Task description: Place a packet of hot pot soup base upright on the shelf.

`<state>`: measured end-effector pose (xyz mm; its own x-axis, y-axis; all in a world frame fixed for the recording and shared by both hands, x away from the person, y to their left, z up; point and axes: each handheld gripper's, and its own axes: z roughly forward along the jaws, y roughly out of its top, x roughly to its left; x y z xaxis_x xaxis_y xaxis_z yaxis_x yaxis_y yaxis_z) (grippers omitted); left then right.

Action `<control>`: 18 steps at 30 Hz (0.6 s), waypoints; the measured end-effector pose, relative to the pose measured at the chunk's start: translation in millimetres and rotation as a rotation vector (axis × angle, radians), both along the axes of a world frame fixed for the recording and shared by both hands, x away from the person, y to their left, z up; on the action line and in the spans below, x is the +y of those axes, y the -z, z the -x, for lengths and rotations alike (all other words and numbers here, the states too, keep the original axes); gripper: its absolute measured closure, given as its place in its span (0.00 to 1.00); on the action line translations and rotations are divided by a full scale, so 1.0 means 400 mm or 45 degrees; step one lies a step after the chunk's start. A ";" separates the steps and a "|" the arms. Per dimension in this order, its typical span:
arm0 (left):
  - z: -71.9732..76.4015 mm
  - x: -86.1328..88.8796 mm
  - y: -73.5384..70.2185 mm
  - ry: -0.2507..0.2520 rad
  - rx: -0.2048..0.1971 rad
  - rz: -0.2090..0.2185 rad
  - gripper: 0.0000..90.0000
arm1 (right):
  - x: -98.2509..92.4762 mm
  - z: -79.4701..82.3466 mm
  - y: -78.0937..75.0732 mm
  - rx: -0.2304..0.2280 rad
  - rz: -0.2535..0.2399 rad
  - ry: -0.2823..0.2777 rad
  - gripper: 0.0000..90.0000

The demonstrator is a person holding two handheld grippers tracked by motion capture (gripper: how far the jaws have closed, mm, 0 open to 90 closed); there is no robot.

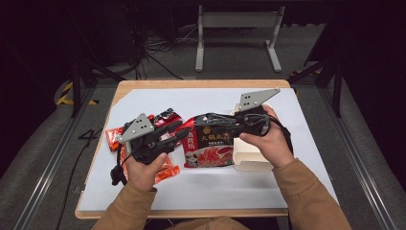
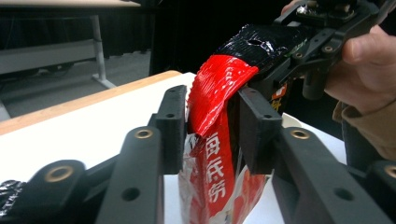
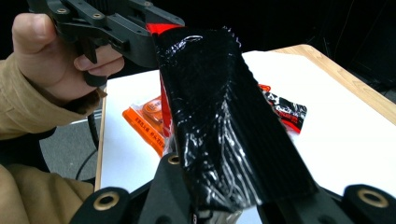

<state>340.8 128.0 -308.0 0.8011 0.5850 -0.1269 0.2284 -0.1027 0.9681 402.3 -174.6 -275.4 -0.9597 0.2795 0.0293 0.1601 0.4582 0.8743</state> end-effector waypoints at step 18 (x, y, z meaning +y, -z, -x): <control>-0.010 0.046 -0.008 -0.043 -0.003 -0.012 0.58 | -0.045 -0.015 -0.071 -0.092 -0.058 0.034 0.88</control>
